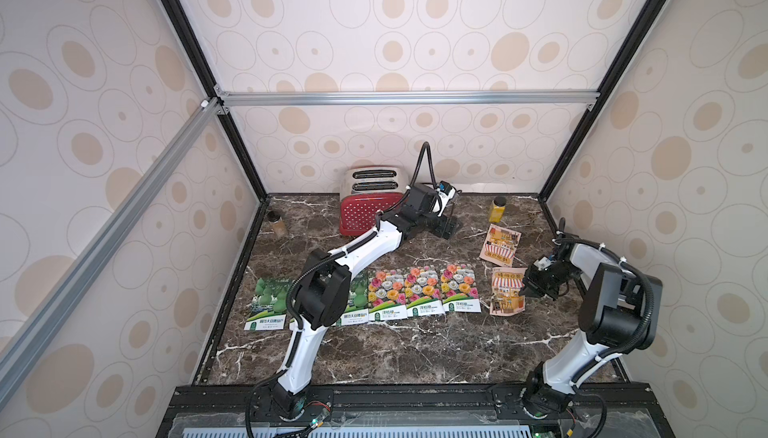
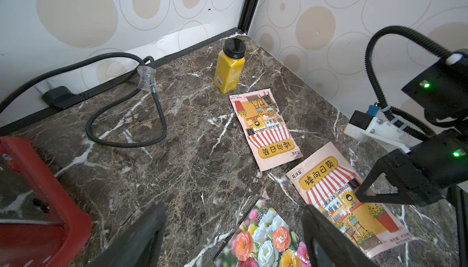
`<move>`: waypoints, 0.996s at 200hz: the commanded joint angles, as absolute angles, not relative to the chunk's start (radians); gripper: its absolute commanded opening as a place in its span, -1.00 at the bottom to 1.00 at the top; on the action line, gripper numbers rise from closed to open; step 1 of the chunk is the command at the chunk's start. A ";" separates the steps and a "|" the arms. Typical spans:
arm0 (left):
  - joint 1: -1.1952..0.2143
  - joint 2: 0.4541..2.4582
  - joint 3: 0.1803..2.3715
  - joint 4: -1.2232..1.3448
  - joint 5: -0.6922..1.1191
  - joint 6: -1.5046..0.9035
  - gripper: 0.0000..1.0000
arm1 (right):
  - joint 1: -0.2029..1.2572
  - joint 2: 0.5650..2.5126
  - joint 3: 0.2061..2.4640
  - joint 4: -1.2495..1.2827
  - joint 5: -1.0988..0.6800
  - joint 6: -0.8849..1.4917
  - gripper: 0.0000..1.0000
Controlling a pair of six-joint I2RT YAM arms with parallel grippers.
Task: Arrange the seed packets in a row
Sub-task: Place the seed packet at the center of the board.
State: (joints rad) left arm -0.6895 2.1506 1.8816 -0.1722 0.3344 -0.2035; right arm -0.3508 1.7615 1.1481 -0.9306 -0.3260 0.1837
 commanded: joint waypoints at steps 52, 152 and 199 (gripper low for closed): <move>-0.686 2.155 1.924 -0.184 0.347 -0.195 0.71 | -0.242 1.887 1.263 -0.979 -0.147 0.148 -1.00; -0.687 2.146 1.891 -0.194 0.340 -0.199 0.70 | -0.169 1.945 1.308 -0.922 -0.160 0.204 -1.00; -0.686 2.163 1.904 -0.198 0.345 -0.200 0.71 | -0.157 1.938 1.280 -0.891 -0.202 0.195 -1.00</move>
State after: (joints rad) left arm -0.6891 2.1509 1.8816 -0.1833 0.3355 -0.2050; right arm -0.1673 1.9343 1.2991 -0.9051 -0.1699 0.1959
